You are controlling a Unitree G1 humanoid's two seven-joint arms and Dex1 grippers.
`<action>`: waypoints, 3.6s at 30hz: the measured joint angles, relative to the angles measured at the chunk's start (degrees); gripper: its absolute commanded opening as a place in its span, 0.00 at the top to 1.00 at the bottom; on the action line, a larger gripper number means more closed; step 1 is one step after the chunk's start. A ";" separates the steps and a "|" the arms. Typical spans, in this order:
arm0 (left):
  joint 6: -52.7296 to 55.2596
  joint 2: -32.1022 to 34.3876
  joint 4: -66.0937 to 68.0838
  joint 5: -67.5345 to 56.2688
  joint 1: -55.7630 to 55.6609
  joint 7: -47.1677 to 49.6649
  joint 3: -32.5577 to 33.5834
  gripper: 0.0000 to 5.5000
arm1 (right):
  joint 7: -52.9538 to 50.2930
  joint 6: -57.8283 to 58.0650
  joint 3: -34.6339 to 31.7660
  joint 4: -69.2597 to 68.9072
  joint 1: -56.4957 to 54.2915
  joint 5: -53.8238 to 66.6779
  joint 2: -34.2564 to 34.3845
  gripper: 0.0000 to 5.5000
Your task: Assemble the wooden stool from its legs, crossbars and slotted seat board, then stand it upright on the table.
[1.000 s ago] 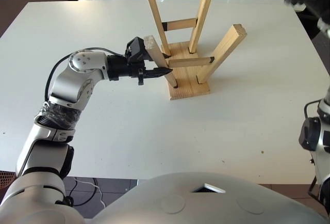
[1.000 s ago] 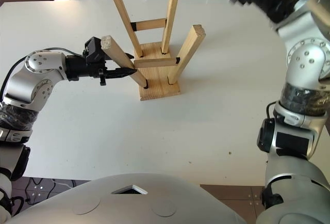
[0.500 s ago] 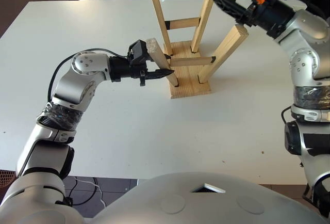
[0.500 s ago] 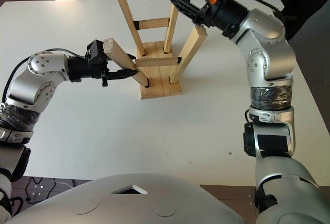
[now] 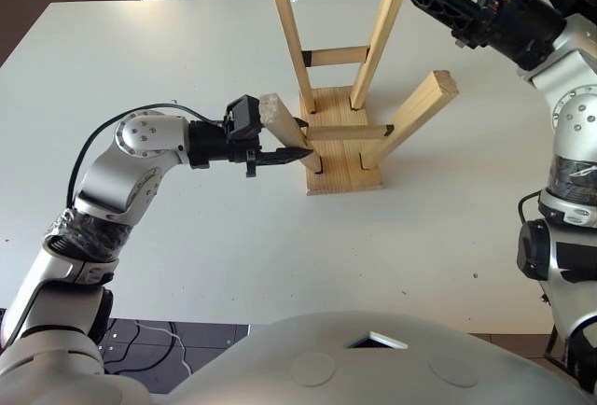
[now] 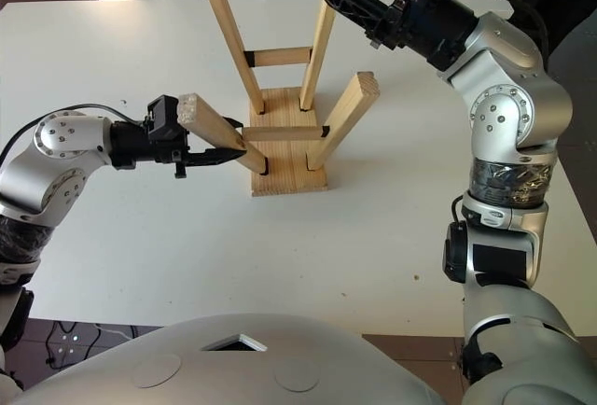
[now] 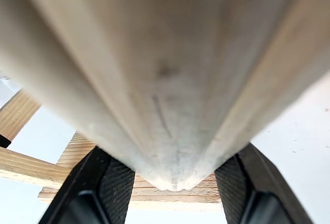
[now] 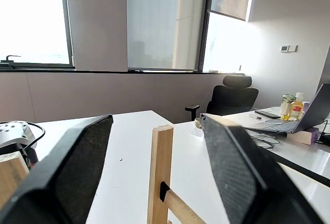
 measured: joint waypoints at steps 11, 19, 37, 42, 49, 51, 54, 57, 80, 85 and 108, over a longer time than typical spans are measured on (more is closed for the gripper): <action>1.99 1.04 -2.19 -1.65 1.54 -0.55 0.86 0.63 | 4.29 -7.87 6.84 -2.57 6.02 -10.00 -1.15 0.43; 3.21 0.52 0.05 -1.70 -0.66 -1.57 0.52 0.63 | 13.35 -15.48 18.41 9.54 -0.76 -20.31 1.10 0.43; 2.95 -0.64 4.55 -1.11 -4.75 -2.31 -1.12 0.63 | 26.24 -27.03 25.88 30.54 -11.85 -30.35 10.26 0.43; 2.95 -0.66 3.31 -1.09 -4.44 -2.80 -1.55 0.63 | 27.44 -25.04 25.64 23.78 -7.89 -29.64 8.93 0.43; 2.95 -1.04 3.12 -0.91 -4.50 -2.95 -1.74 0.63 | 27.04 -23.61 24.99 21.68 -6.84 -29.60 8.26 0.43; 2.96 -1.12 3.22 -0.88 -4.58 -2.95 -1.74 0.63 | 26.19 -24.83 25.12 22.66 -6.87 -30.70 8.44 0.43; 2.96 -1.16 3.25 -0.84 -4.77 -2.93 -1.74 0.63 | 26.25 -25.16 25.44 23.57 -6.86 -31.13 8.44 0.43; 2.95 -1.28 3.22 -0.81 -5.15 -2.89 -1.75 0.63 | 27.22 -24.62 26.25 22.64 -6.65 -31.12 7.92 0.43; 2.81 -3.07 3.20 1.27 -6.92 -0.93 -4.63 0.63 | 26.85 -19.45 24.00 16.12 -5.55 -29.83 5.51 0.43; 2.86 -3.40 2.61 1.82 -6.34 0.57 -4.84 0.63 | 10.01 -20.19 10.03 14.60 -9.75 -26.06 8.25 0.43; 3.26 -3.40 1.68 2.22 -6.22 3.22 -5.01 0.63 | -36.62 -0.85 15.33 -40.03 23.00 -24.01 25.22 0.78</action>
